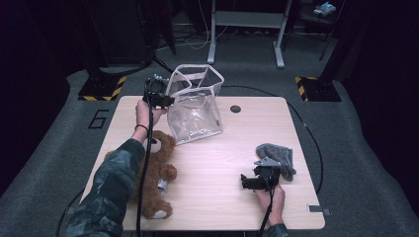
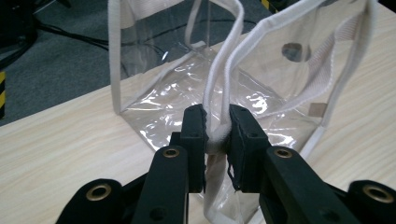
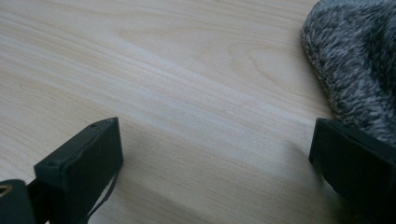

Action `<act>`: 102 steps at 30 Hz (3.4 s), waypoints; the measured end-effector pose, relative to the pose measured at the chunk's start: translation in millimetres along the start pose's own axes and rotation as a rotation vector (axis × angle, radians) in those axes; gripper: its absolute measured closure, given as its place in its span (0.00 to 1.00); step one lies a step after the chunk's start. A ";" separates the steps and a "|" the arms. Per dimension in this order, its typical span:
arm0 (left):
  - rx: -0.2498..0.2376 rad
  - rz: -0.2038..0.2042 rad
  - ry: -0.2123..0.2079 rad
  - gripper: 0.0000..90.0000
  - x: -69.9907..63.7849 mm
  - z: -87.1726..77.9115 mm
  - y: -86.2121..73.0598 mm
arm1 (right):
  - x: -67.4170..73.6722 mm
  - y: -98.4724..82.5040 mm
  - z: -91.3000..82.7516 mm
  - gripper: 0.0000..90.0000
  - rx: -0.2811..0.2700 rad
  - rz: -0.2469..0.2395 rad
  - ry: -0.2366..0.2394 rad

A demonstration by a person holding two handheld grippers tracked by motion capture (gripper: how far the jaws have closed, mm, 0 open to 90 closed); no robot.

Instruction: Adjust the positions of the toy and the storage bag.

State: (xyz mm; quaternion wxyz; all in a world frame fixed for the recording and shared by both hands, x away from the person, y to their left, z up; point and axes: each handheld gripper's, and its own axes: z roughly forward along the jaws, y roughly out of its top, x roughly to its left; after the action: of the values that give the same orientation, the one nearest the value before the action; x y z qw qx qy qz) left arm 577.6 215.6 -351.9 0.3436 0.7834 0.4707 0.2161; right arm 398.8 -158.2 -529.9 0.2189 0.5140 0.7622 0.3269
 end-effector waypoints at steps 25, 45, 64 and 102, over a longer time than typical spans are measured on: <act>0.001 0.037 -0.090 0.88 -49.3 -13.5 -8.6 | 0.2 -0.4 -0.2 0.03 -0.003 0.003 -0.007; -0.046 -0.053 -0.034 0.52 -35.7 -25.1 10.4 | 0.1 0.3 0.1 0.03 -0.001 0.009 -0.007; 0.006 -0.141 -0.139 0.97 -50.7 9.9 2.7 | 0.0 -0.2 -0.5 0.03 -0.002 0.006 -0.006; -0.031 0.046 -0.166 0.68 -99.9 -34.3 -55.8 | 6.7 26.3 -20.3 0.10 -0.011 0.037 0.007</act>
State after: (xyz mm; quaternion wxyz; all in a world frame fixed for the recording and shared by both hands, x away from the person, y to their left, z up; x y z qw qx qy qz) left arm 475.7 156.5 -371.8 0.3884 0.8039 0.4190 0.1653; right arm 399.5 -150.7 -496.8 0.2130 0.5258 0.7514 0.3370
